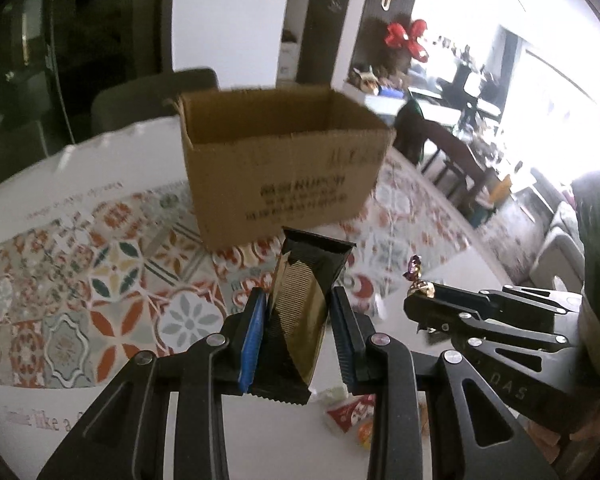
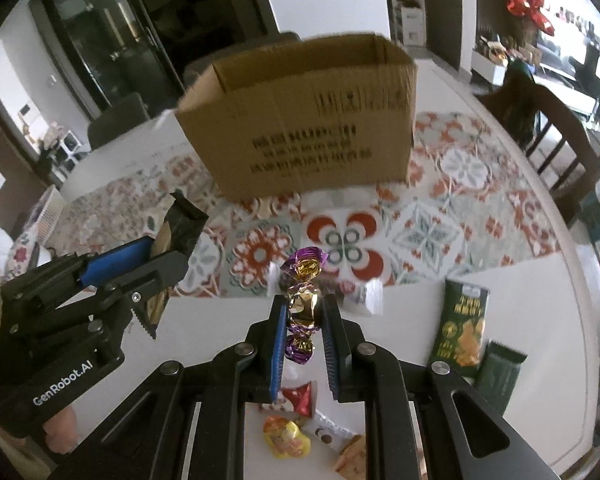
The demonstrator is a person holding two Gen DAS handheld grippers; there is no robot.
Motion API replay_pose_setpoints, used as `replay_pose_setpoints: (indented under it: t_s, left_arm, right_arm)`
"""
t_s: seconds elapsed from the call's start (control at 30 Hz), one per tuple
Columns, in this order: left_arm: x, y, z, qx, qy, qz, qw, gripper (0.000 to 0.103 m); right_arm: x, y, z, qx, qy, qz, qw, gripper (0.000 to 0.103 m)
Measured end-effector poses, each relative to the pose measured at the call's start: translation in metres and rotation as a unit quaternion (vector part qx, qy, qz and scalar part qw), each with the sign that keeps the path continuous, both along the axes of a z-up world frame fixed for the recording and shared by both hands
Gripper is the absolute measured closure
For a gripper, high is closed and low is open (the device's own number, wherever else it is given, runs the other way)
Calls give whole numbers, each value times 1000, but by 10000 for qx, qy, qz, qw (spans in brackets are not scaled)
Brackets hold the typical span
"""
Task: Organize snacks
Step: 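Carry the bar and candy over the box with both tools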
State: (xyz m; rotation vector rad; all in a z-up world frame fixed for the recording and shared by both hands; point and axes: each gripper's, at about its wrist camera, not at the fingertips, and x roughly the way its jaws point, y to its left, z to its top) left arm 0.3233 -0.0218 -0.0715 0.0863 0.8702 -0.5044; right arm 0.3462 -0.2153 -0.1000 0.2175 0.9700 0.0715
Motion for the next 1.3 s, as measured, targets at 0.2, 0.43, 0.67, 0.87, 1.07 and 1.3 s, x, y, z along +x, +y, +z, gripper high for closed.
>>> replay_pose_setpoints:
  t_s: [0.2,0.43,0.67,0.87,1.07,1.3]
  left_arm:
    - [7,-2,31,-199,-284,335,9988,71]
    - [25,-8,63,-227,-638,563,9961,71]
    - [50,-15,89,-254,-844,685,9938,71]
    - [80,-21,101,-261,-855,783,9929,71]
    - [111,-28,102,-280,-656,869,9937,71]
    - [142,-36,94,-251,-415,924,9945,71]
  right_arm:
    - [8,-8,37,-47,-532,53,9986,84]
    - [33,-19,74,4,-1018,158,9947,84]
    - [65,-28,101,40,-1320,288,9908,84]
    - [97,-34,115,-10,-1417,443,9889,84]
    - [126,-39,119,-82,-1339,520,9896,84]
    - [162,-47,108,-2,-998,596,9932,84]
